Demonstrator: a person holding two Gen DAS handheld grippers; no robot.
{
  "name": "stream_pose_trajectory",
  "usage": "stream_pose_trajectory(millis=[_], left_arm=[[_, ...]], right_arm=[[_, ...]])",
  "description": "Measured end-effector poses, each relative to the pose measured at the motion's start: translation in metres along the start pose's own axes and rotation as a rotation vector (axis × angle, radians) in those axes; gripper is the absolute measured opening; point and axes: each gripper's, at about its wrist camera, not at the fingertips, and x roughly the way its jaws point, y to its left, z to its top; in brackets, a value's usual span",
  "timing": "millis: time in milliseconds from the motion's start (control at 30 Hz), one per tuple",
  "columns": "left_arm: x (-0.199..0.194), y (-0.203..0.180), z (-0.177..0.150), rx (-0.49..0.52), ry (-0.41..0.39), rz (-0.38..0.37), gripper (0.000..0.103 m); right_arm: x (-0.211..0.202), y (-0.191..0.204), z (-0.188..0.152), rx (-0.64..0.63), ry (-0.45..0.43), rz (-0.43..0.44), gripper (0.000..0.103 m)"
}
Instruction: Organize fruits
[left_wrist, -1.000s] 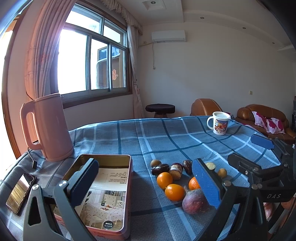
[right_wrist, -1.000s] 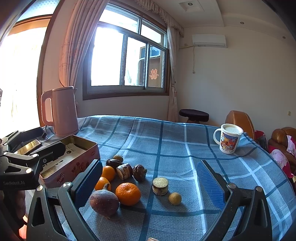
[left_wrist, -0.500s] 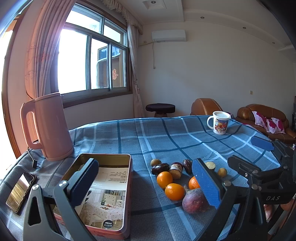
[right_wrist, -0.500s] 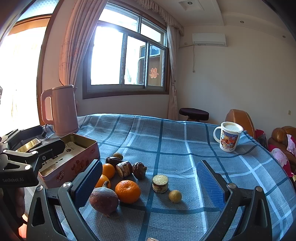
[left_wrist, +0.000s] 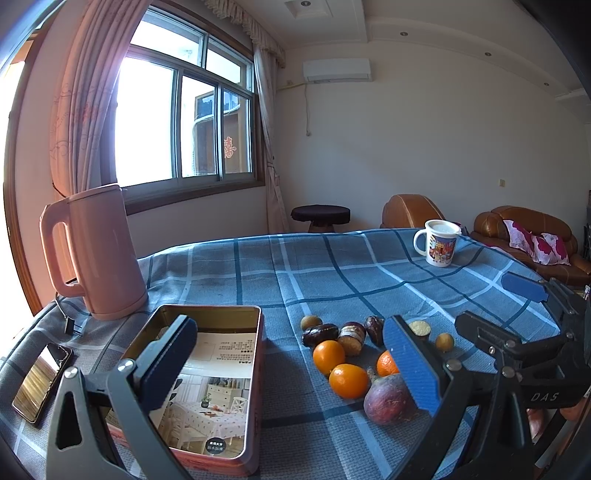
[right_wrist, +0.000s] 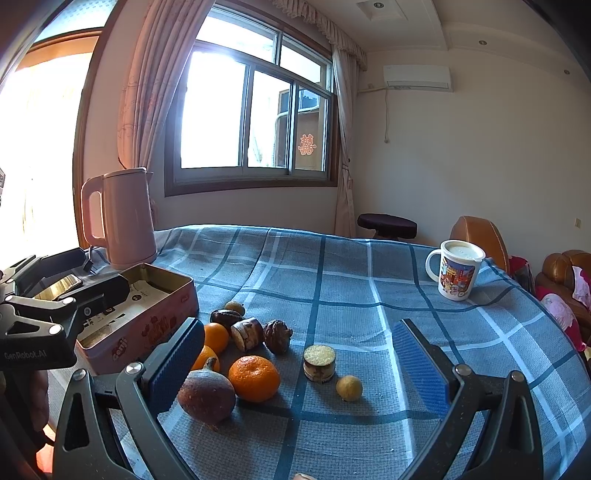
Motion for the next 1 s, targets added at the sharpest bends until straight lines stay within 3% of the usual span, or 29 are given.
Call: stream_pose_trajectory(millis=[800,1000], left_arm=[[0.004,-0.007,-0.007,0.013,0.021,-0.003,0.103],[0.020,-0.017,-0.015,0.027,0.090,-0.038,0.103]], right_arm=[[0.003,-0.006,-0.006,0.011,0.018,-0.009,0.102],[0.018,-0.021,-0.015,0.030,0.071,-0.074,0.102]])
